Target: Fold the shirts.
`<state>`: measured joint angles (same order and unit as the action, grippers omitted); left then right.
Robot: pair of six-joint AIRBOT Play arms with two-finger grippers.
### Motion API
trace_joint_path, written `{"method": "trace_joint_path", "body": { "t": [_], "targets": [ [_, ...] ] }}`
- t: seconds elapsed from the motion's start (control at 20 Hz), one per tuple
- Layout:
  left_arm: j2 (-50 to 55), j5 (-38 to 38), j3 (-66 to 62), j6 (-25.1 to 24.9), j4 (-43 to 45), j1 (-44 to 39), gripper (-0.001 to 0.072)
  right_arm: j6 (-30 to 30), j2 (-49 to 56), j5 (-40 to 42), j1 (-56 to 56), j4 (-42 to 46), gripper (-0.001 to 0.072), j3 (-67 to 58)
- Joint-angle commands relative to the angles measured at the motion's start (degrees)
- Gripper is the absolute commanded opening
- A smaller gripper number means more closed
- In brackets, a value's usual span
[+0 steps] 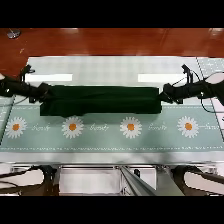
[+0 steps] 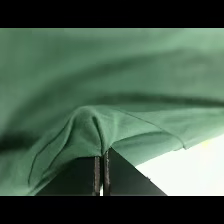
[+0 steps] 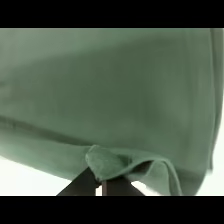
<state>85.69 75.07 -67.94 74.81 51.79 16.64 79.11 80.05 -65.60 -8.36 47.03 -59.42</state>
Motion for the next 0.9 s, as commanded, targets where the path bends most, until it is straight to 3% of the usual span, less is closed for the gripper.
{"method": "trace_joint_path", "body": {
  "t": [0.0, 0.15, 0.5, 0.55, 0.6, 0.65, 0.75, 0.85],
  "targets": [
    [11.3, 3.2, -14.2, 4.9, 0.9, -2.5, 0.0018, -0.3, 7.5, 1.1, 0.0, -2.2, 0.0035, -6.4],
    [17.2, 6.8, -21.1, 5.5, 1.3, -3.0, 0.0018, -0.3, 11.8, 1.7, 0.0, -2.2, 0.0035, -10.1],
    [20.6, 9.5, -21.6, 5.2, 2.0, -4.3, 0.0019, -0.3, 18.4, 3.1, 0.0, -4.8, 0.0049, -14.1],
    [20.6, 9.6, -21.7, 5.2, 2.0, -4.2, 0.0107, -0.3, 18.7, 3.2, 0.0, -5.6, 0.0273, -14.1],
    [20.6, 10.5, -22.2, 5.2, 2.3, -4.0, 0.0491, -0.8, 18.8, 2.8, 0.0, -6.1, 0.0619, -14.2],
    [20.5, 11.9, -23.3, 5.5, 3.9, -3.5, 0.0704, -1.8, 18.6, 1.5, -0.5, -6.1, 0.0621, -14.9],
    [19.8, 14.8, -26.4, 8.1, 10.6, -1.8, 0.0703, -2.8, 18.1, -3.0, -3.1, -5.9, 0.0621, -17.4],
    [15.9, 12.9, -27.0, 11.5, 21.8, 0.9, 0.0703, -3.7, 16.9, -8.5, -6.7, -1.5, 0.0621, -17.8]
  ]
}}
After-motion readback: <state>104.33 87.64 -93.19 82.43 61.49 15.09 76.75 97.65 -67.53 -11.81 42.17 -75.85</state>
